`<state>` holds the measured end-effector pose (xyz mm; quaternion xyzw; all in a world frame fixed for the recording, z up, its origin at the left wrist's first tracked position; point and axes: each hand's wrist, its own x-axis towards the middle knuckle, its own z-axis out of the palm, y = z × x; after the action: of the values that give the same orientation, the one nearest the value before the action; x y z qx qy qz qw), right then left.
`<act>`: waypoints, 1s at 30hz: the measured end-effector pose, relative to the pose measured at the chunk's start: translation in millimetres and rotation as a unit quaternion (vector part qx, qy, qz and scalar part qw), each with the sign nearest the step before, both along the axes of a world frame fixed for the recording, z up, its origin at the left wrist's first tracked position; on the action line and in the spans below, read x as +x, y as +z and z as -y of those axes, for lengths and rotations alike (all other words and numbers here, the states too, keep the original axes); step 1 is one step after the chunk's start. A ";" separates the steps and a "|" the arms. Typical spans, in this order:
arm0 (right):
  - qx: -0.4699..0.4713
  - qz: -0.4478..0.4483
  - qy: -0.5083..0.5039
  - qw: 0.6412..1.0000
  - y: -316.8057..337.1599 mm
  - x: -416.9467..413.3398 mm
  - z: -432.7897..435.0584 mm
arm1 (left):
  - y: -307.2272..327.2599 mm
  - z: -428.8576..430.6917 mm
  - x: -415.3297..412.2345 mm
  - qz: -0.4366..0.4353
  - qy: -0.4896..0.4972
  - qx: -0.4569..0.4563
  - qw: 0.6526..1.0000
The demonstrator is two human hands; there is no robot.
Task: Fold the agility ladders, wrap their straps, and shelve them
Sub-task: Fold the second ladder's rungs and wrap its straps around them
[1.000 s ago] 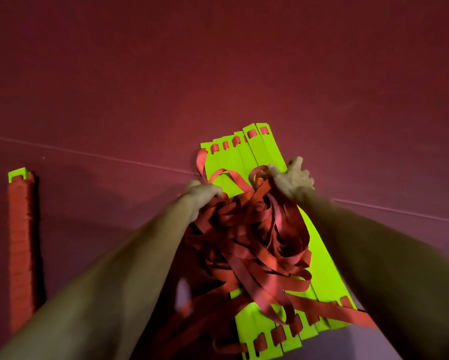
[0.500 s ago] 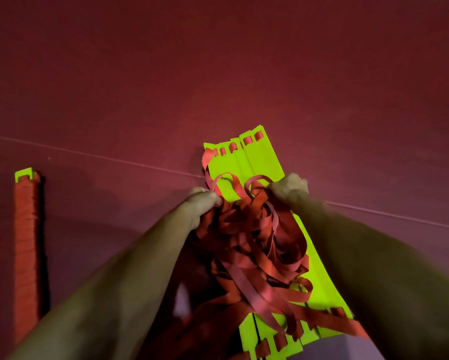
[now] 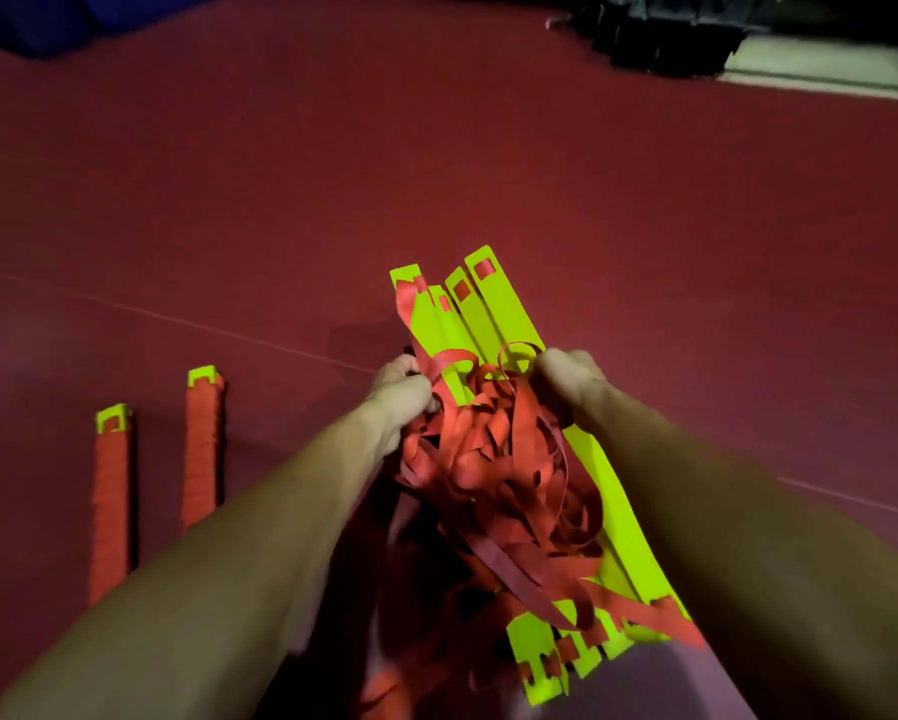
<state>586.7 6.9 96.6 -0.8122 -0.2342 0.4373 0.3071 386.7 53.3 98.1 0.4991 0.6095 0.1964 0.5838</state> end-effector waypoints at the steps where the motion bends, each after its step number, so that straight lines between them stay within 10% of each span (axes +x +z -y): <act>1: 0.019 -0.023 0.007 1.000 18.3 -9.0 0.3 | 15.4 -0.1 -9.6 0.001 -0.003 0.018 1.000; 12: 0.138 -0.076 0.216 0.964 185.0 -97.0 11.0 | 168.5 24.3 -125.4 -0.016 -0.039 0.220 0.975; 30: 0.245 0.072 0.190 0.948 231.6 -156.6 23.8 | 247.5 60.0 -184.0 0.003 -0.030 0.180 0.983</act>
<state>430.1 -17.0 328.3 -0.6818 -0.5054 0.3567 0.3905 202.7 -6.7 345.6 0.6132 0.5475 0.2869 0.4918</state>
